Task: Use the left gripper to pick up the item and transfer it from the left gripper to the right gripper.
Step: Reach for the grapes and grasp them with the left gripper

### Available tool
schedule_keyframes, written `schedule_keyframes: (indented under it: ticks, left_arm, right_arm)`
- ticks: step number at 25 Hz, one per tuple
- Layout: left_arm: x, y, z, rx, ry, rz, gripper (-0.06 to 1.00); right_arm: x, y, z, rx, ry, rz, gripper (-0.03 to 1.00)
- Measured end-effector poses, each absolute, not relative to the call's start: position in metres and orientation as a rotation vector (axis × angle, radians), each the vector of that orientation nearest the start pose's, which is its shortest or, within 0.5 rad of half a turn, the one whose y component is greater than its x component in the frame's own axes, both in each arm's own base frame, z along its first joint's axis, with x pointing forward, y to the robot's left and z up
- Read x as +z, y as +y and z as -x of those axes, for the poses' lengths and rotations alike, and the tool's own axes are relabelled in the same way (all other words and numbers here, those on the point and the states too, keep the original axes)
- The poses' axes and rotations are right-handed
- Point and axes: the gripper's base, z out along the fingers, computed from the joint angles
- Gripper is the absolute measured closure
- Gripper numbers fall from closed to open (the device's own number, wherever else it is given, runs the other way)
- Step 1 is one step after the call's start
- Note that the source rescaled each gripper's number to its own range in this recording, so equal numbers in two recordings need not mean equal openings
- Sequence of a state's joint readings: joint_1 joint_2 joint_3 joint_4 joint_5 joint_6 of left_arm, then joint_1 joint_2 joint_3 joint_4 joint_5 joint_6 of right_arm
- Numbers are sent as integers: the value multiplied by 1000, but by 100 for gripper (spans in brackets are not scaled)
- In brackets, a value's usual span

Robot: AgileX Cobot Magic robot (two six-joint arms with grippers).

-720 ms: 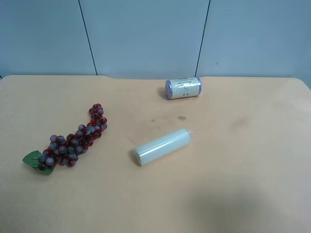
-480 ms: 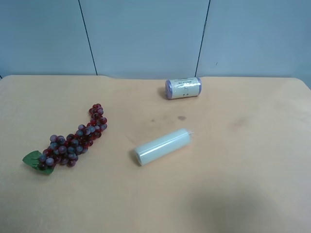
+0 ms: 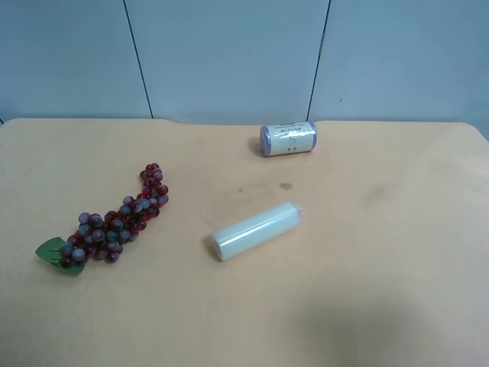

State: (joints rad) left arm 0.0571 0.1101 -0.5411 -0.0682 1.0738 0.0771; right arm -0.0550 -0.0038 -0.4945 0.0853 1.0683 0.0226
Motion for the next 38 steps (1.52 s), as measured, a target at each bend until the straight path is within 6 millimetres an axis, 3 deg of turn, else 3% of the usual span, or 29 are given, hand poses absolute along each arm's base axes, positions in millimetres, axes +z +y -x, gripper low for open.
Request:
schedule_keyframes:
  ticks: [6,11,17,24,27,38]
  left_arm:
    - [326,-4,-54,11,2259,-121,-6]
    - [333,-12,-98,-24,2372,-267,-6]
    - [301,-38,-154,34,2556,-526,-6]
    - [255,-77,-196,128,2635,-823,-6]
    - [241,-84,-208,123,2652,-835,-6]
    - [218,-109,-257,98,2676,-780,-6]
  right_arm:
    - [275,7,5,82,2050,-75,-3]
    - [275,7,5,82,2050,-75,-3]
    - [275,7,5,82,2050,-75,-3]
    - [275,7,5,82,2050,-75,-3]
    - [275,7,5,82,2050,-75,-3]
    - [275,7,5,82,2050,-75,-3]
